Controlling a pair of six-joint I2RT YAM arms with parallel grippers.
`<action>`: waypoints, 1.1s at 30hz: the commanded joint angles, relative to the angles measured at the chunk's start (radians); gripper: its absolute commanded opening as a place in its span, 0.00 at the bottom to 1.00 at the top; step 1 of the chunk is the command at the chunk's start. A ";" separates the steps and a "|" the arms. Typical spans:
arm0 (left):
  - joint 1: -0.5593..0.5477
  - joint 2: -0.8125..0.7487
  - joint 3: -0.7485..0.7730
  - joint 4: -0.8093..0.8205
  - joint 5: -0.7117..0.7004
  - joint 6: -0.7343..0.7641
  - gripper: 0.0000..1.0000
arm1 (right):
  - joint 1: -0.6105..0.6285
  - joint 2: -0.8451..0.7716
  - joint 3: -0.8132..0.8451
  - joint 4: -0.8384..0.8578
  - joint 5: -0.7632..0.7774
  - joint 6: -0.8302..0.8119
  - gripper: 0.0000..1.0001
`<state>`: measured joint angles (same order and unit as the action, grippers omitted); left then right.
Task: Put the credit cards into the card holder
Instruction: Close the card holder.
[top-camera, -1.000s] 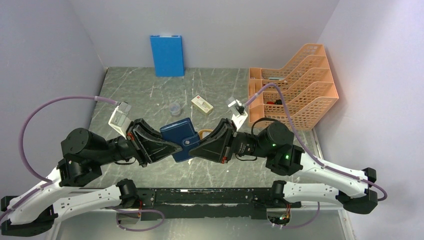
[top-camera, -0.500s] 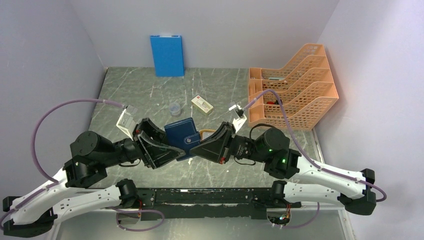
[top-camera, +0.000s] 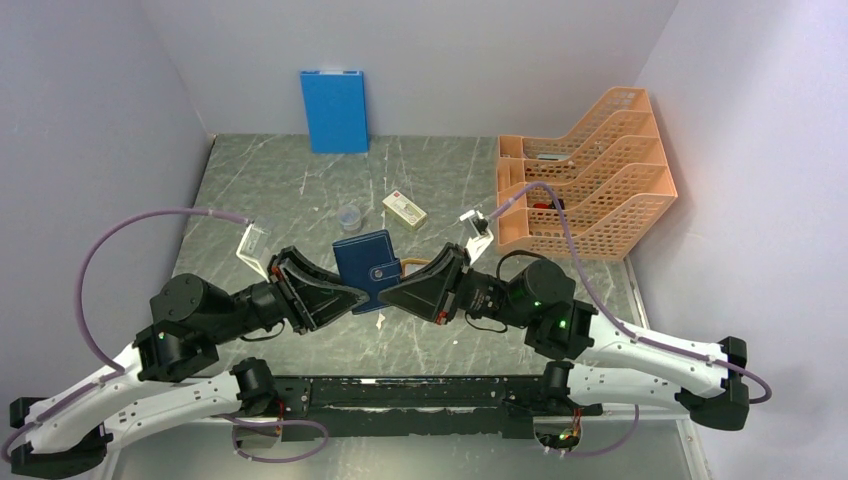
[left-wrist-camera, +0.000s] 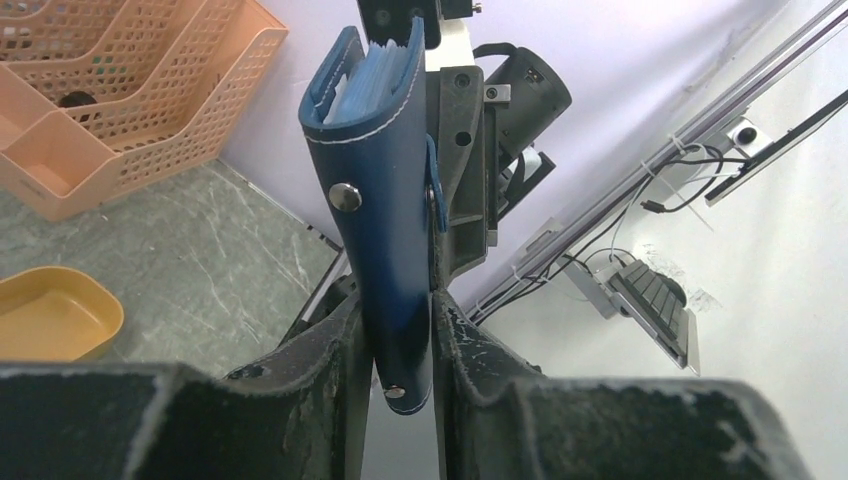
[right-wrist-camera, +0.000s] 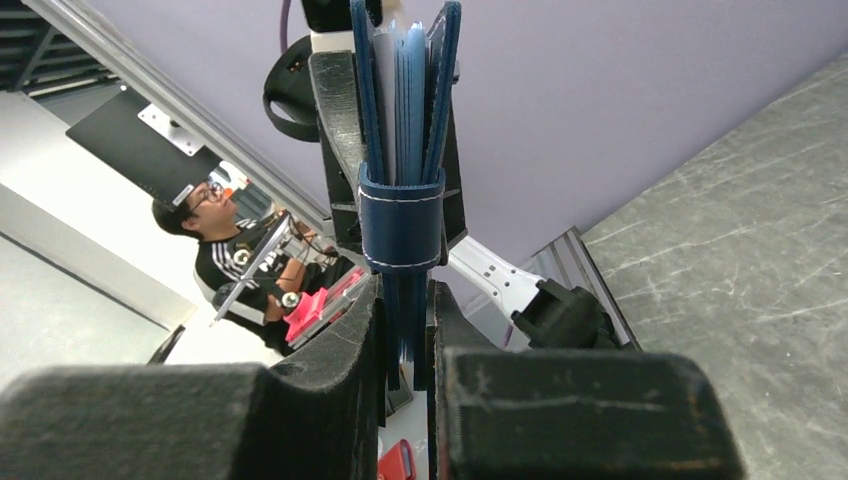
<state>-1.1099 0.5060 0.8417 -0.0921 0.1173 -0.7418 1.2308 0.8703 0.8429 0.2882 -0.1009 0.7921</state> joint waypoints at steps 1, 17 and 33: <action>-0.005 -0.015 -0.003 0.042 -0.007 -0.007 0.34 | -0.007 -0.006 -0.026 0.057 0.054 0.018 0.00; -0.006 -0.030 -0.021 0.021 -0.020 -0.024 0.42 | -0.008 -0.042 -0.073 0.135 0.055 0.021 0.00; -0.005 0.006 -0.023 0.050 -0.007 -0.034 0.41 | -0.007 -0.029 -0.067 0.152 0.012 0.023 0.00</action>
<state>-1.1099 0.4965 0.8207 -0.0902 0.0990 -0.7681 1.2293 0.8425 0.7647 0.3801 -0.0803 0.8150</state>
